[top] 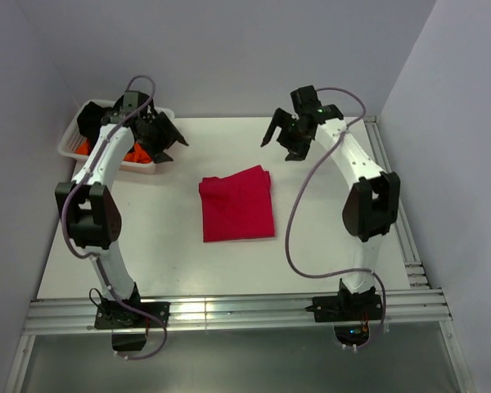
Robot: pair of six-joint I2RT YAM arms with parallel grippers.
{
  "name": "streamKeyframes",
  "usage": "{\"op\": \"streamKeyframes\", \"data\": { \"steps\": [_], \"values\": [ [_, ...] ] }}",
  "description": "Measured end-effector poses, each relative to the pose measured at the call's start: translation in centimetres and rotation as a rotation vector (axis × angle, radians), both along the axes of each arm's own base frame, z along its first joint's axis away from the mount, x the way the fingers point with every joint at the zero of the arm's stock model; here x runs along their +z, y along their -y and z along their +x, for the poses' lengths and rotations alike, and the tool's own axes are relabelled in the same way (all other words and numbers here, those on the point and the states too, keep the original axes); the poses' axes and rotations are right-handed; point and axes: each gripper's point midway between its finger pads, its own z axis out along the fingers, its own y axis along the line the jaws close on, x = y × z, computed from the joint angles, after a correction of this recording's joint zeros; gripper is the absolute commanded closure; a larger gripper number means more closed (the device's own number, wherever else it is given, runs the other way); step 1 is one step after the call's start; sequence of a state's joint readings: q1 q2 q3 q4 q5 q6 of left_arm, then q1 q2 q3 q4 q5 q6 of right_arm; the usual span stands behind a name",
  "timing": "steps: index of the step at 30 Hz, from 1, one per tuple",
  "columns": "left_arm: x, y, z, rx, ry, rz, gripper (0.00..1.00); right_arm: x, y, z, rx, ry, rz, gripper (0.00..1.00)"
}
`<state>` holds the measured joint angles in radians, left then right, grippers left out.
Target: Fold and stack the t-shirts
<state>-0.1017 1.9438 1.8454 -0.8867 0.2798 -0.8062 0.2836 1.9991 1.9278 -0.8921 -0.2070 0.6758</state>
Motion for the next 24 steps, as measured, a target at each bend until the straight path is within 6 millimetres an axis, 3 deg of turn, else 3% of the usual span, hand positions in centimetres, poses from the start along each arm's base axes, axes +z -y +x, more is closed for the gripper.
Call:
{"op": "streamKeyframes", "data": {
  "steps": [2, 5, 11, 15, 19, 24],
  "values": [
    [-0.7, 0.3, -2.2, -0.018, -0.010, -0.004, 0.26, 0.8, 0.4, -2.0, 0.004, 0.013, 0.006, 0.01],
    [-3.6, 0.5, -5.9, -0.035, -0.086, -0.012, 0.27, 0.3, 1.1, -4.8, 0.005, 0.008, 0.008, 0.01],
    [-10.0, 1.1, -11.0, -0.069, -0.231, -0.011, 0.26, -5.9, 2.4, -9.8, 0.000, -0.130, -0.029, 0.02],
    [-11.9, 2.5, -12.0, -0.112, -0.219, -0.024, 0.28, -8.2, 3.2, -12.5, -0.002, -0.204, -0.050, 0.02],
    [-12.9, 3.4, -12.1, -0.130, -0.192, -0.046, 0.32, -7.0, 3.4, -13.3, 0.001, -0.168, -0.038, 0.02],
    [-12.6, 3.7, -11.5, -0.108, -0.171, -0.065, 0.34, -5.8, 3.3, -13.7, 0.010, -0.100, -0.013, 0.02]
  ]
}}
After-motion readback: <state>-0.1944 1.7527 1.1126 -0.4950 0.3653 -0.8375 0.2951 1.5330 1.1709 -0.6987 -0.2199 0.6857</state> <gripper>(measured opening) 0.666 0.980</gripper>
